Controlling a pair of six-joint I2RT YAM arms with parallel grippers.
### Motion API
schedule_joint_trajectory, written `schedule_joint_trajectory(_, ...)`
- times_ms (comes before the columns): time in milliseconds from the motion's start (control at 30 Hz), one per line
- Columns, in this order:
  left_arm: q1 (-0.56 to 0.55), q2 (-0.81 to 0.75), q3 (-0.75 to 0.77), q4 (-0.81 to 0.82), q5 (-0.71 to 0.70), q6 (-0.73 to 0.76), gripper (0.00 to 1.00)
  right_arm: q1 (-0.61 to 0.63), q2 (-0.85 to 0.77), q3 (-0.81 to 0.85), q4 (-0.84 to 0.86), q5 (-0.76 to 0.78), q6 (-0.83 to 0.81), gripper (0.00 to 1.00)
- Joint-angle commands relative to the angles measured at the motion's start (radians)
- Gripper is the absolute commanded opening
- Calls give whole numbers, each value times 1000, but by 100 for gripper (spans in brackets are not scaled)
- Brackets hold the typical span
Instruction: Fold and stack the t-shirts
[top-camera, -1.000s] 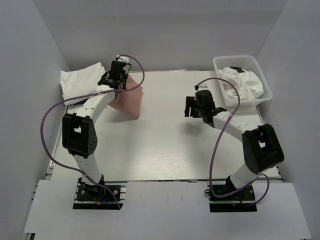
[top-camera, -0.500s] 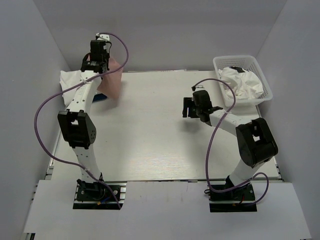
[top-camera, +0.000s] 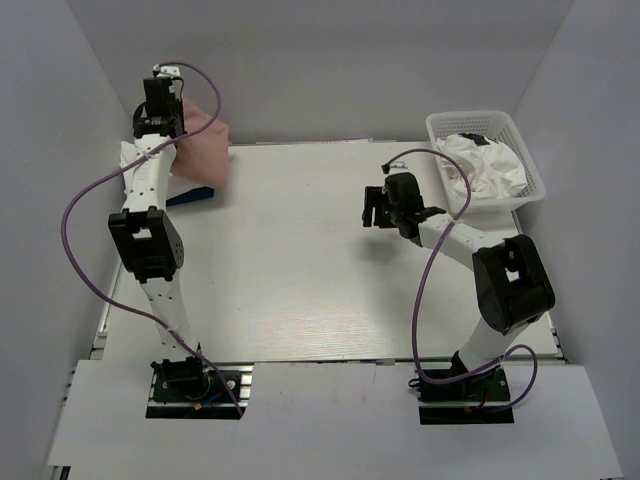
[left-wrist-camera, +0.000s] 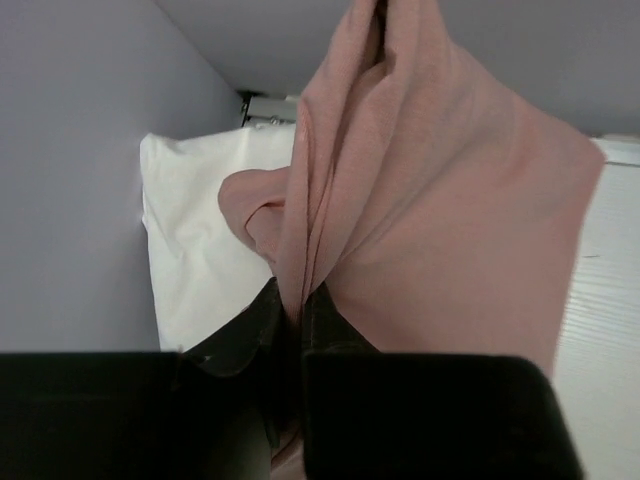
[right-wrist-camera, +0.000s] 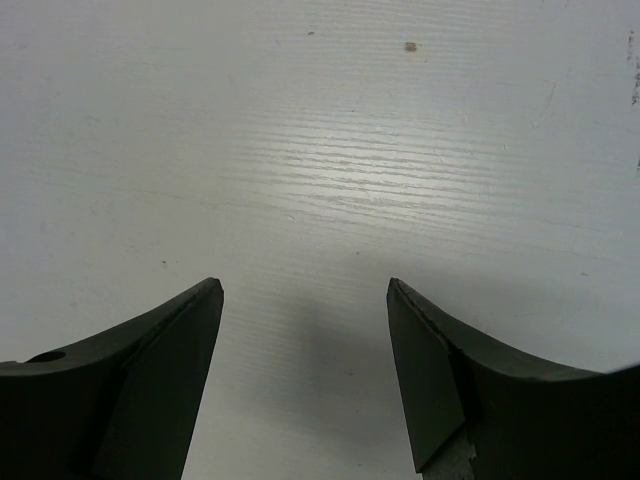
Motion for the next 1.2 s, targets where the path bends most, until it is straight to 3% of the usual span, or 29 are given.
schedule_joint_trajectory(0, 70, 34, 27, 60, 33, -3, 0, -2, -2, 49, 6, 20, -16, 73)
schedule_joint_trajectory(300, 200, 150, 62, 91, 73, -81, 0, -7, 5, 79, -8, 20, -22, 73)
schedule_joint_trajectory(767, 268, 181, 70, 101, 115, -141, 0, -2, 73, 126, -20, -18, -25, 73)
schedule_joint_trajectory(867, 268, 172, 91, 77, 125, -154, 83, -2, 73, 132, -25, -23, -31, 73)
schedule_joint_trajectory(900, 268, 157, 91, 77, 125, -170, 100, -4, 70, 123, -25, -21, -29, 73)
schedule_joint_trajectory(1100, 249, 49, 82, 17, 131, -223, 100, -2, 7, 83, -3, -34, -25, 80)
schedule_joint_trajectory(1133, 240, 2, 82, 3, 148, -223, 100, -1, -14, 76, 1, -44, -23, 90)
schedule_joint_trajectory(1167, 227, -21, 82, -9, 200, -223, 100, -2, -37, 57, 12, -44, -19, 90)
